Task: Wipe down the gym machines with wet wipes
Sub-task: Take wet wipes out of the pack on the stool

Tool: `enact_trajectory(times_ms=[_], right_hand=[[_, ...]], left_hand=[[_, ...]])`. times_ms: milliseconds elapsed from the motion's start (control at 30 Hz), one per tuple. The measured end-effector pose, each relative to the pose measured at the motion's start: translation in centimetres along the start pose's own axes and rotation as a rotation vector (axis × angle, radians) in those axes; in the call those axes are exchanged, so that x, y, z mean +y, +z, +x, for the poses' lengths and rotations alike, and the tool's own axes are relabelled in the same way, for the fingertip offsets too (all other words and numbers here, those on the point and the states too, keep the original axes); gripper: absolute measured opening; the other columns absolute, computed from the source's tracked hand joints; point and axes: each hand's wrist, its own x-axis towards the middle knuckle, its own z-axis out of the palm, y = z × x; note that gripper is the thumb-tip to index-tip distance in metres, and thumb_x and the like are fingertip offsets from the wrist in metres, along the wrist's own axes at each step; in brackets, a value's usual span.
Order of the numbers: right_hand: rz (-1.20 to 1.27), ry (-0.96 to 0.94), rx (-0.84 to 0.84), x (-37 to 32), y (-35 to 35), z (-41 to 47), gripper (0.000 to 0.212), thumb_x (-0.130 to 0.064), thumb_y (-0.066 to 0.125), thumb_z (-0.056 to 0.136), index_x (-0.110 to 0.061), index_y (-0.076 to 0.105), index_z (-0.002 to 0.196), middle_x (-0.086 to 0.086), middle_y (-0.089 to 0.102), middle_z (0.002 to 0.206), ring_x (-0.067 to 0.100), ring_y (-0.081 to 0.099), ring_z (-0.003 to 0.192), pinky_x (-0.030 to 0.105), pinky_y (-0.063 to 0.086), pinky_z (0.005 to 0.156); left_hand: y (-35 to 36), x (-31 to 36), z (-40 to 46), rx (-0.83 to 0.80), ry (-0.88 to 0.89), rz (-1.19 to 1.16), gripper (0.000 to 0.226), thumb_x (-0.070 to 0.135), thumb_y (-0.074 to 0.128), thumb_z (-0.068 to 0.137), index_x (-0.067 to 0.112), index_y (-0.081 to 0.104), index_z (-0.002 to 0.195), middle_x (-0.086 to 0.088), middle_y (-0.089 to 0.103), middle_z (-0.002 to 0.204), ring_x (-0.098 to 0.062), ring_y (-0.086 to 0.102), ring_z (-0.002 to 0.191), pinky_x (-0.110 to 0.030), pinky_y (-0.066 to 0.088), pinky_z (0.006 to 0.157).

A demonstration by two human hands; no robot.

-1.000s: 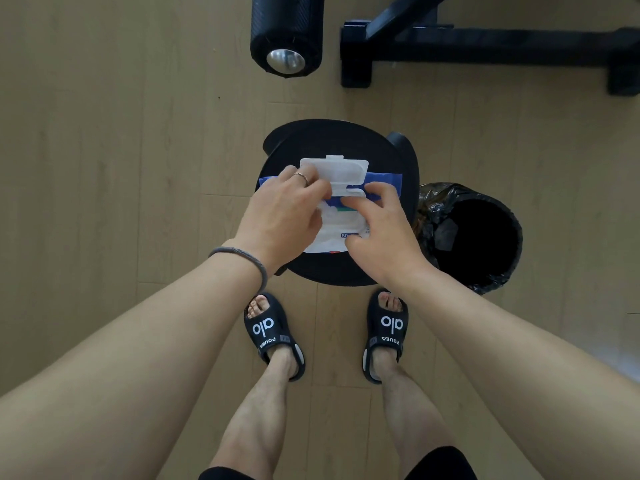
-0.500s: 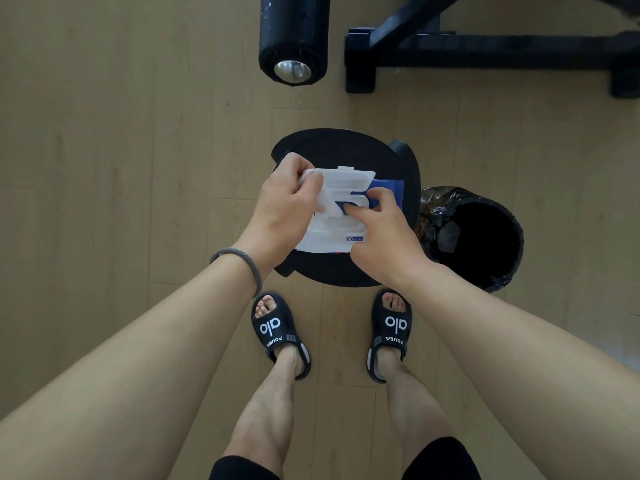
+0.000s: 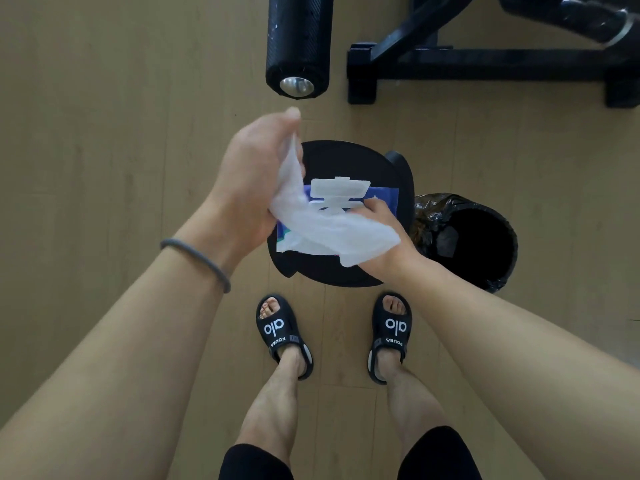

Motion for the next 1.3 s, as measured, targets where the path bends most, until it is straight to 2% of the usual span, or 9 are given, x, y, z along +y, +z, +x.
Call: enact_trajectory(times_ms=[100, 167, 367, 500, 633, 733, 833, 1100, 1300], right_hand=[[0.026, 0.04, 0.198, -0.2, -1.3, -0.7, 0.043, -0.001, 0.063, 0.085, -0.014, 0.057, 0.125, 0.002, 0.052, 0.132, 0.021, 0.054, 0.115, 0.027, 0.046, 0.085], [0.089, 0.071, 0.281, -0.2, -2.0, -1.1, 0.041, 0.007, 0.057, 0.082, -0.017, 0.055, 0.116, -0.001, 0.054, 0.124, 0.019, 0.054, 0.11, 0.025, 0.048, 0.073], [0.13, 0.015, 0.291, 0.0, -2.0, -1.1, 0.058, 0.006, 0.061, 0.085, -0.022, 0.047, 0.134, -0.003, 0.051, 0.128, 0.013, 0.053, 0.113, 0.016, 0.048, 0.07], [0.05, -0.065, 0.284, 0.1, -1.7, -1.2, 0.074, 0.006, 0.059, 0.086, -0.021, 0.038, 0.151, -0.002, 0.042, 0.147, 0.014, 0.044, 0.13, 0.026, 0.051, 0.096], [-0.109, -0.13, 0.308, -0.1, -1.9, -1.7, 0.083, 0.005, 0.059, 0.087, -0.021, 0.025, 0.158, -0.002, 0.03, 0.16, 0.018, 0.026, 0.146, 0.031, 0.035, 0.113], [-0.165, -0.244, 0.3, -0.3, -1.9, -2.0, 0.071, 0.005, 0.058, 0.083, -0.012, 0.042, 0.15, 0.005, 0.048, 0.147, 0.023, 0.038, 0.138, 0.037, 0.039, 0.114], [-0.398, -0.375, 0.19, -0.4, -1.1, -2.1, 0.046, -0.001, 0.063, 0.081, -0.007, 0.064, 0.127, 0.009, 0.06, 0.13, 0.029, 0.048, 0.126, 0.046, 0.044, 0.106], [-0.725, -0.26, -0.033, 0.4, 1.4, -2.1, 0.076, -0.02, 0.064, 0.092, -0.019, 0.027, 0.157, 0.005, 0.006, 0.17, 0.026, 0.004, 0.156, 0.043, 0.011, 0.127], [-0.644, -0.2, -0.075, -0.5, 1.4, -1.8, 0.069, -0.02, 0.062, 0.093, -0.023, 0.034, 0.155, 0.001, 0.01, 0.169, 0.024, 0.009, 0.156, 0.043, 0.014, 0.127]], left_hand=[[-1.5, -2.9, 1.0, -0.026, -0.088, 0.87, 0.014, 0.032, 0.056, 0.097, 0.022, 0.063, 0.09, 0.0, 0.063, 0.086, -0.018, 0.054, 0.074, -0.028, 0.041, 0.062], [-1.8, -5.1, 0.9, -0.187, -0.117, 1.267, 0.028, 0.024, 0.049, 0.099, 0.028, 0.064, 0.122, -0.005, 0.065, 0.116, -0.021, 0.057, 0.085, -0.028, 0.042, 0.066], [0.7, -9.5, 1.6, -0.406, 0.106, 1.609, 0.056, 0.007, 0.05, 0.098, 0.027, 0.044, 0.15, -0.003, 0.051, 0.141, -0.025, 0.061, 0.11, -0.038, 0.057, 0.09], [1.5, -10.8, 2.3, -0.435, 0.154, 1.671, 0.052, 0.013, 0.056, 0.099, 0.022, 0.043, 0.149, -0.004, 0.051, 0.144, -0.025, 0.06, 0.115, -0.04, 0.058, 0.094], [0.3, -10.5, 2.1, -0.393, 0.148, 1.493, 0.044, 0.018, 0.048, 0.102, 0.026, 0.046, 0.146, -0.001, 0.049, 0.146, -0.02, 0.059, 0.109, -0.028, 0.054, 0.082], [-2.0, -9.7, 1.7, -0.163, 0.158, 1.315, 0.019, 0.018, 0.049, 0.098, 0.017, 0.055, 0.117, -0.005, 0.064, 0.118, -0.021, 0.057, 0.089, -0.03, 0.044, 0.065], [-3.4, -9.2, 1.4, -0.044, 0.095, 1.217, 0.025, 0.018, 0.05, 0.098, 0.015, 0.047, 0.122, -0.007, 0.061, 0.117, -0.028, 0.058, 0.089, -0.041, 0.051, 0.074], [-1.9, -10.4, 2.5, -0.321, 0.319, 1.676, 0.043, 0.023, 0.048, 0.105, 0.029, 0.049, 0.147, -0.001, 0.053, 0.13, -0.017, 0.057, 0.086, -0.029, 0.049, 0.071], [-1.6, -10.3, 2.2, -0.349, 0.135, 1.567, 0.05, 0.023, 0.052, 0.101, 0.03, 0.043, 0.15, -0.001, 0.05, 0.138, -0.018, 0.059, 0.103, -0.03, 0.055, 0.083]])
